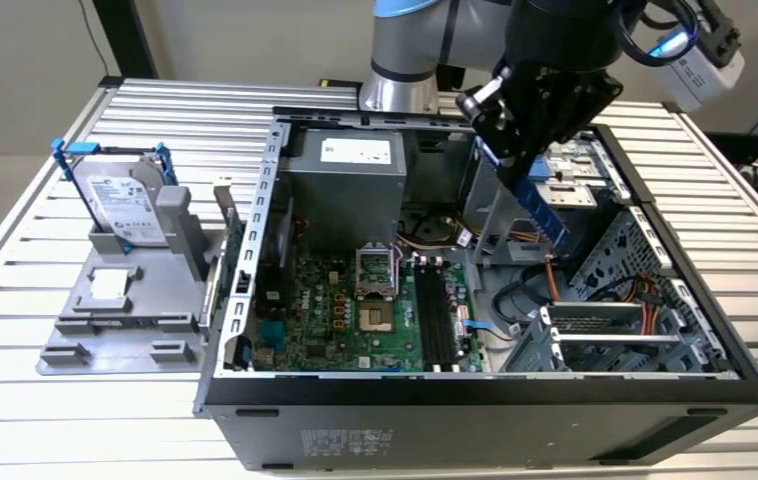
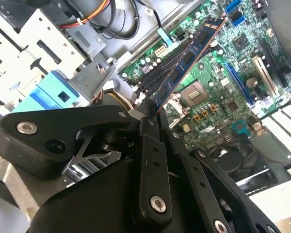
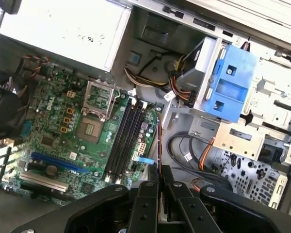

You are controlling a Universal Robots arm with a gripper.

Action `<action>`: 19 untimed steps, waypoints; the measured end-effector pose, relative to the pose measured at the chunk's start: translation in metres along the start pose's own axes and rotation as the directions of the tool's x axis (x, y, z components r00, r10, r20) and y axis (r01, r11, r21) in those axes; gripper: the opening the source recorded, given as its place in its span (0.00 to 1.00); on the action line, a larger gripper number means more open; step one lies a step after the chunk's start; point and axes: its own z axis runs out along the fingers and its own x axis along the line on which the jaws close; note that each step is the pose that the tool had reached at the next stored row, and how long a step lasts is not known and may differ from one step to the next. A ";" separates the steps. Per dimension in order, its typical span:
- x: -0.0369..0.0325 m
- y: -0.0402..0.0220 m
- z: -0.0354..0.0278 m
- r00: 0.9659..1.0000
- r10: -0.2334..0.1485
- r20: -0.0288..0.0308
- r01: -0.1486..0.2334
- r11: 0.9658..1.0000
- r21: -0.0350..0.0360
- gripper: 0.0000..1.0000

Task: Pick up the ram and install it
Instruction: 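Insert the ram into the slot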

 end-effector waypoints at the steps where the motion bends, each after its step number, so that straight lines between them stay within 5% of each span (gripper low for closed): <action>1: 0.0000 0.0000 0.0000 1.000 0.015 0.001 -0.015 1.000 0.001 0.00; 9: 0.0000 0.0000 0.0000 0.993 0.119 0.005 -0.119 0.993 0.008 0.00; 16: 0.0000 0.0000 0.0000 0.990 0.141 0.006 -0.141 0.990 0.010 0.00; 19: 0.0000 0.0001 0.0000 0.990 0.142 -0.010 -0.142 0.990 0.007 0.00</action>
